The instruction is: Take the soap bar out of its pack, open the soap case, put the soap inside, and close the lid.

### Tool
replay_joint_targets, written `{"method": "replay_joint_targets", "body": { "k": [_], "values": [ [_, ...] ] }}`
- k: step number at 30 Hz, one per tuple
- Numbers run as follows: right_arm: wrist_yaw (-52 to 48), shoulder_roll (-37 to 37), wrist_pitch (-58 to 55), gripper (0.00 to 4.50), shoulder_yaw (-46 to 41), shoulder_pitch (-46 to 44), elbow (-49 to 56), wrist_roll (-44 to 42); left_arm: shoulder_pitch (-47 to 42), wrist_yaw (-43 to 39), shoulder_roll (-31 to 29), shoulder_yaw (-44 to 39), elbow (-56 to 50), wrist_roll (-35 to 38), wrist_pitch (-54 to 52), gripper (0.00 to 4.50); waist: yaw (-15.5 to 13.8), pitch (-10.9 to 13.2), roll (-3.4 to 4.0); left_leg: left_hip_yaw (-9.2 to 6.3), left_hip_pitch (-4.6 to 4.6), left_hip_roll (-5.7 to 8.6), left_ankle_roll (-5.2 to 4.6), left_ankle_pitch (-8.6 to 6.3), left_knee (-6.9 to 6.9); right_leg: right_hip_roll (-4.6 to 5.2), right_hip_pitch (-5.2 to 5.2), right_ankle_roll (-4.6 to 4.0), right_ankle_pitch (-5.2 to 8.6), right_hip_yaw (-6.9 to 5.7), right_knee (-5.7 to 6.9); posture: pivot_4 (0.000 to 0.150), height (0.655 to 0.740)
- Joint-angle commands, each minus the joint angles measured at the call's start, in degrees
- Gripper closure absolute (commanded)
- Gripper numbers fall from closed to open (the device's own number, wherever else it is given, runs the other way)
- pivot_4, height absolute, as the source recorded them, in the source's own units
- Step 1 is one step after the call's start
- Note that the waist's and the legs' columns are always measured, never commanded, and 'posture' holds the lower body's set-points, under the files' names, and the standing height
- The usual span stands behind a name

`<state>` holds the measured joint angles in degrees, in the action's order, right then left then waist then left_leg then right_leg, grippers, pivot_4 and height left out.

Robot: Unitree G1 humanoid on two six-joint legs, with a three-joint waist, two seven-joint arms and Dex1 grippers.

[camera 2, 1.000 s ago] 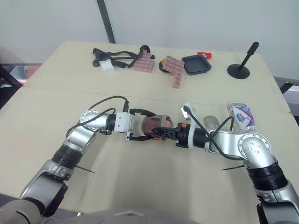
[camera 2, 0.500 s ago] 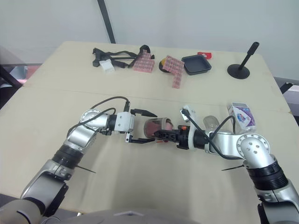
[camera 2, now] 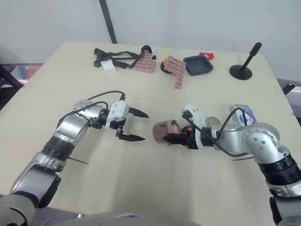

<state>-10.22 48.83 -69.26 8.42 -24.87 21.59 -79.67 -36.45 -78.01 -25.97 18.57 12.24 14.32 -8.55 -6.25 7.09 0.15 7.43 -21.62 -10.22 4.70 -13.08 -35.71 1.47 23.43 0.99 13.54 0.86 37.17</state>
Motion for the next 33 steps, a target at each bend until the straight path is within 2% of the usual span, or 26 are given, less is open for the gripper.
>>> {"method": "replay_joint_targets", "body": {
  "k": [1,9,14,22,33],
  "values": [
    [-10.12,6.69,-1.32,2.39,3.76,-7.7,5.49,10.83,-2.96,-0.12,0.26,-1.23,-3.87,3.3,-8.32,0.0,0.02,0.08,0.05,0.0,-0.02,0.0,0.0,0.0,-0.01,-0.01,0.01,0.0,0.0,0.02,0.01,0.15,0.7398],
    [-29.26,16.89,-0.8,2.39,20.88,-24.49,12.28,33.27,-5.05,3.22,3.5,-0.74,-6.37,3.04,-12.92,0.0,-0.14,0.12,0.0,-0.1,0.0,-0.04,0.04,-0.04,0.02,-0.14,-0.19,0.0,0.0,0.0,0.04,0.15,0.7398],
    [-39.48,18.82,0.71,2.39,29.98,-30.76,15.05,44.12,-4.97,6.08,6.06,1.23,-6.93,0.26,-10.78,0.0,-0.15,0.13,0.0,-0.14,0.0,-0.04,0.04,-0.04,0.01,-0.12,-0.2,0.0,0.0,-0.02,0.05,0.15,0.7398],
    [-47.39,15.22,-0.99,2.39,36.98,-35.47,15.42,52.24,-4.15,11.34,11.03,4.71,-8.13,-2.82,-10.5,0.0,0.02,0.13,0.0,-0.15,0.06,-0.07,0.04,-0.04,-0.01,-0.13,-0.23,-0.01,0.0,0.01,0.13,0.15,0.7398],
    [-50.85,11.58,-0.77,2.39,40.17,-35.89,12.67,60.1,-3.05,13.44,13.96,5.74,-9.39,-1.3,-16.38,0.0,-0.05,0.12,0.01,-0.13,0.09,-0.1,0.03,-0.03,-0.08,-0.12,-0.24,-0.02,0.0,0.04,0.22,0.15,0.7398]
  ]
}}
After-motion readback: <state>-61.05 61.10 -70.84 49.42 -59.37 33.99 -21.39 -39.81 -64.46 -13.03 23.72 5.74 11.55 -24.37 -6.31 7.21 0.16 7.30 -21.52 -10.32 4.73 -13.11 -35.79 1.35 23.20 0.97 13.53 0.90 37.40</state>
